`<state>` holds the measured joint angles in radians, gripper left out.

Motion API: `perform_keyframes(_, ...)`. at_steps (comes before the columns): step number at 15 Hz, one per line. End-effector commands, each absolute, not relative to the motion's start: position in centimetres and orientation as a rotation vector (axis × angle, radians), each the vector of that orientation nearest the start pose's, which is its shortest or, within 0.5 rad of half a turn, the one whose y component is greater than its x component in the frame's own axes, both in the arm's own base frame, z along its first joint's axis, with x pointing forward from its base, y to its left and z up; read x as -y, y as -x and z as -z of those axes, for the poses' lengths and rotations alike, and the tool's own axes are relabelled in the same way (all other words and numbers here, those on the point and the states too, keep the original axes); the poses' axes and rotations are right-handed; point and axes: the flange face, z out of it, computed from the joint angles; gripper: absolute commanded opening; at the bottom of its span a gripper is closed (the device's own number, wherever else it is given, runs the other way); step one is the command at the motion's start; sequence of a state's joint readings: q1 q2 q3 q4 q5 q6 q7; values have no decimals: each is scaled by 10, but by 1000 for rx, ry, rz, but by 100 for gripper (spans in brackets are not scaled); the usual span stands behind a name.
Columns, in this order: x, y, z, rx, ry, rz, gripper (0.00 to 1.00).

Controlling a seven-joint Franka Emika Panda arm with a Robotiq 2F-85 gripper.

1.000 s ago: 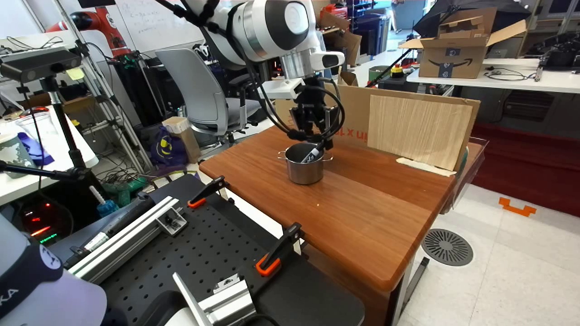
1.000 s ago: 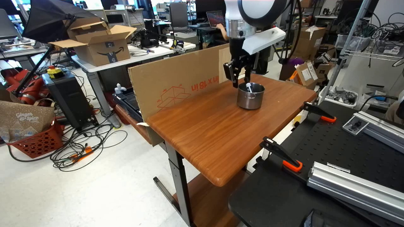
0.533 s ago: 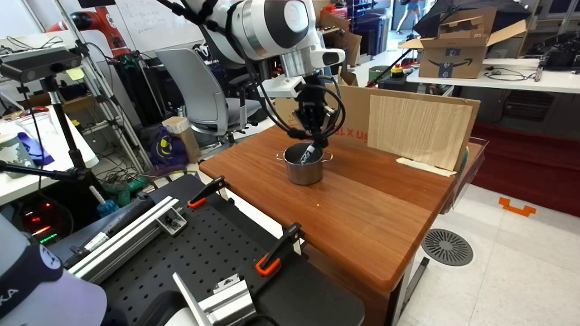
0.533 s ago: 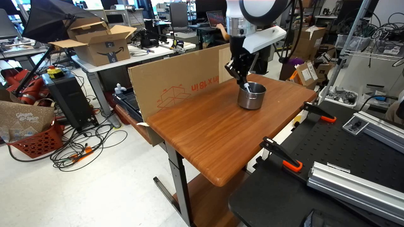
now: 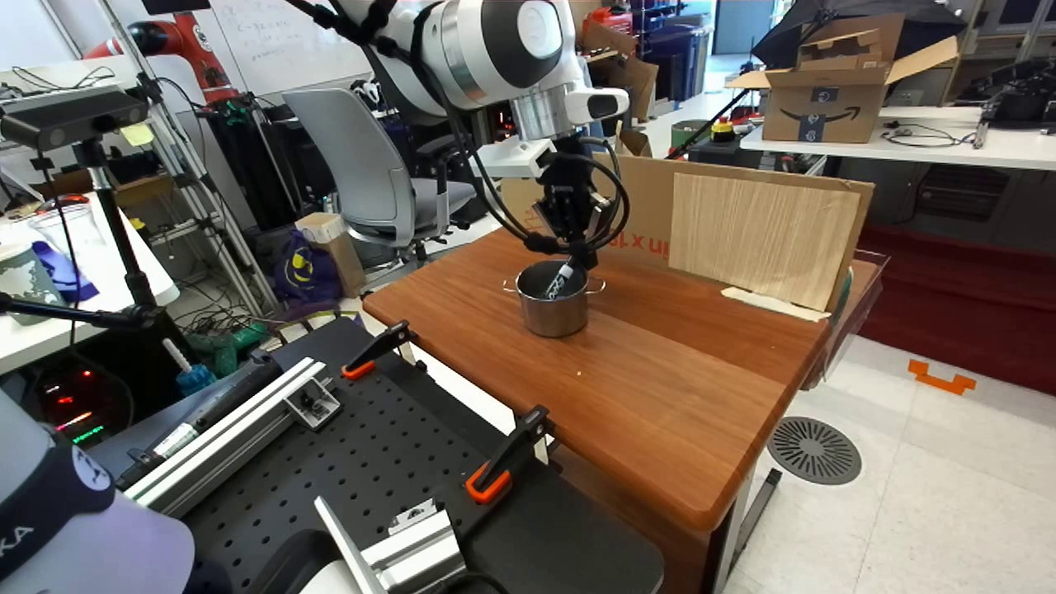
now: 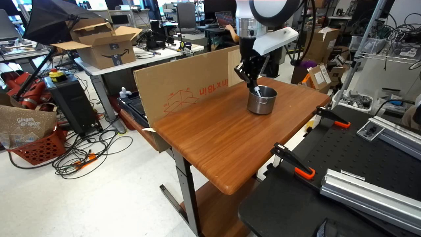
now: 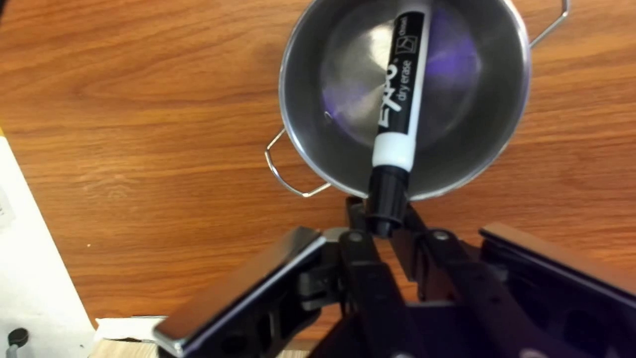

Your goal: Move marker from the silver bowl to the table

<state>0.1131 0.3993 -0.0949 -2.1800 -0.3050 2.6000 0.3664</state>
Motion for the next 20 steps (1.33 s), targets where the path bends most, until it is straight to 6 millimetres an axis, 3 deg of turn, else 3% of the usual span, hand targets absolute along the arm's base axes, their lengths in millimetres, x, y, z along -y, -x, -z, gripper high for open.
perform_keyframes(1,-17,-563,-217,-173,3311,125,4)
perform_keyframes(5,-17,-571,-243,-229,3272,221,4)
perform_keyframes(13,-35,-562,-328,-279,3176,497,4)
perform_keyframes(16,-51,-554,-330,-249,3178,475,4)
perform_keyframes(20,-80,-544,-303,-164,3198,378,4)
